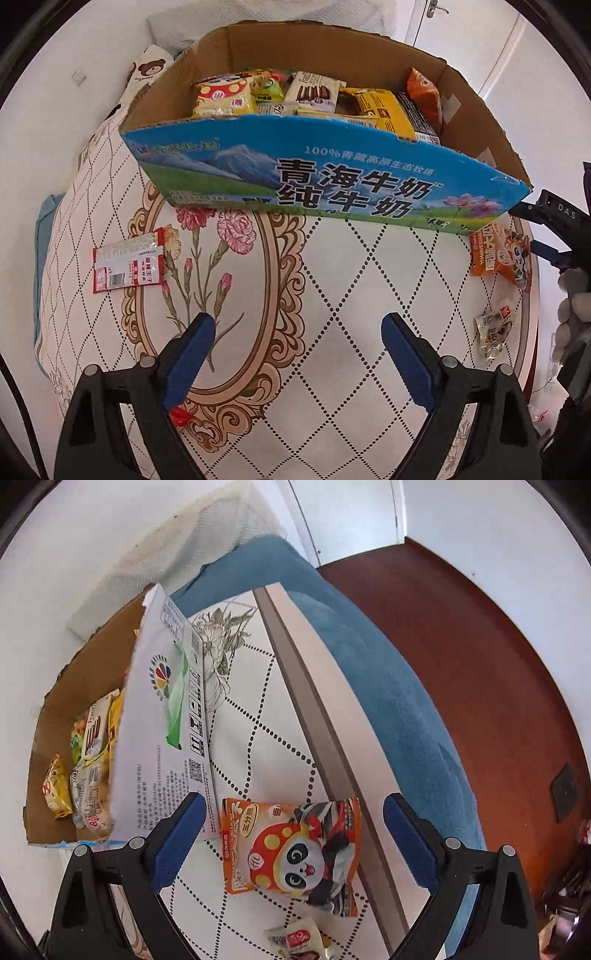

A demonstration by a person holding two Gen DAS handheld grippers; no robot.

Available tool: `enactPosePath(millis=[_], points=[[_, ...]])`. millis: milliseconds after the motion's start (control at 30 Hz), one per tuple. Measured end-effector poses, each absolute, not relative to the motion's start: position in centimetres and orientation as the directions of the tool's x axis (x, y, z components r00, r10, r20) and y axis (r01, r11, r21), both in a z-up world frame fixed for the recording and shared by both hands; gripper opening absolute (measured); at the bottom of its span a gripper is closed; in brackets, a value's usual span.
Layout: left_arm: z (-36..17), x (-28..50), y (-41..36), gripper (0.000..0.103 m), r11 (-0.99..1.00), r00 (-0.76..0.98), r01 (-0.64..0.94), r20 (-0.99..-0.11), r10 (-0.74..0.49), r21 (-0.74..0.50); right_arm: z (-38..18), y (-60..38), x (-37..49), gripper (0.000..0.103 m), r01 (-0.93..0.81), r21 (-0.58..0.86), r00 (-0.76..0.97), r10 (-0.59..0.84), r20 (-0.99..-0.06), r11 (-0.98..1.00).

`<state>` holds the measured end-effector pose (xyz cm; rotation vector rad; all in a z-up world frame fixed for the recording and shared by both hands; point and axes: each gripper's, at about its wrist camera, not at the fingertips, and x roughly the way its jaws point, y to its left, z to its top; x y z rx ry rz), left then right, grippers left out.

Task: Organize snacks
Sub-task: 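Withdraw both tools from the box toward the remaining snacks, then grasp orange panda seed bag with right tool while left tool grasps red triangle pack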

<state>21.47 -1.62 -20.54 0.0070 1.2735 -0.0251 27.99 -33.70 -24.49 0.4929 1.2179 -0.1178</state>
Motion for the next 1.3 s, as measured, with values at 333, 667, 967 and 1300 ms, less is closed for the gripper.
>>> enactPosePath(millis=[333, 667, 967, 1300], points=[[-21.2, 20.7, -2.2, 0.092, 0.999, 0.266, 0.049, -0.964, -0.022, -0.009, -24.1, -27.5, 22.5, 0.086, 0.123, 0.316, 0.159, 0.296, -0.942, 0.941], [-22.3, 20.4, -1.3, 0.092, 0.999, 0.228, 0.038, -0.974, 0.006, 0.015, -27.9, -24.0, 30.0, 0.092, -0.127, 0.076, 0.094, 0.088, -0.992, 0.989], [-19.8, 19.3, 4.8, 0.092, 1.0, 0.23, -0.001, -0.973, 0.024, 0.025, -27.1, -19.0, 26.6, 0.061, -0.137, 0.157, 0.079, 0.169, -0.983, 0.978], [-23.0, 14.5, 11.8, 0.092, 0.995, 0.088, 0.032, -0.992, 0.091, 0.094, -27.5, -10.3, 18.1, 0.061, -0.24, 0.254, 0.054, 0.274, -0.96, 0.937]])
